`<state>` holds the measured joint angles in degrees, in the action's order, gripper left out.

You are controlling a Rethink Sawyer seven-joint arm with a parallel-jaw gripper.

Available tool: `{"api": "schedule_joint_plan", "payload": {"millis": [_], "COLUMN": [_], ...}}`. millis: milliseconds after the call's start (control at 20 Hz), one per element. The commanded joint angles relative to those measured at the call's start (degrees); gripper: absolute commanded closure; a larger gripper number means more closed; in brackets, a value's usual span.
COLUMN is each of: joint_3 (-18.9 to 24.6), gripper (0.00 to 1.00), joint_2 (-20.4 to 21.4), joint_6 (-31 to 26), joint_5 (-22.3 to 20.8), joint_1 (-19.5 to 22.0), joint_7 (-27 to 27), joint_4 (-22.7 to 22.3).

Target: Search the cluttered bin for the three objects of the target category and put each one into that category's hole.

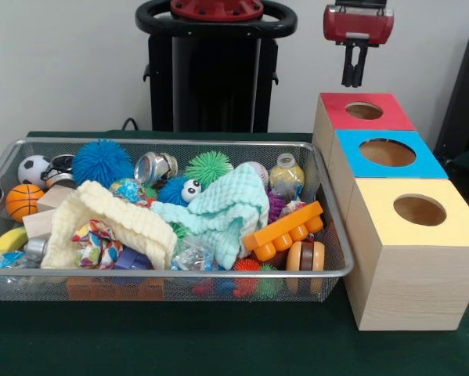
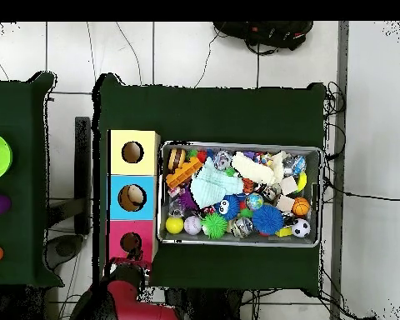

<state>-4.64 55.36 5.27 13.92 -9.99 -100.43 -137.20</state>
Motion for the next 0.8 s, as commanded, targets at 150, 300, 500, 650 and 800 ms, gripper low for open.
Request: {"api": "schedule_joint_plan", "payload": {"millis": [150,300,500,650,800], "joint_3": [2.36,2.68,6.94,6.98,4.69], "gripper": [1.0,1.0,1.0,1.0,1.0], "joint_2": [0.4,-2.13,-2.64,-5.42,-8.7], "joint_6": [-14.84,-17.12,-12.98,-5.44,-2.78], "joint_5": [-6.89,-13.11,-18.77,-22.48,-24.49], "joint_1": [2.7,6.55,12.8,12.28,10.51], "joint_7": [1.73,6.19,4.32,-1.41,-3.69], "joint_4": [2.89,4.57,2.33,0.98,4.01]}}
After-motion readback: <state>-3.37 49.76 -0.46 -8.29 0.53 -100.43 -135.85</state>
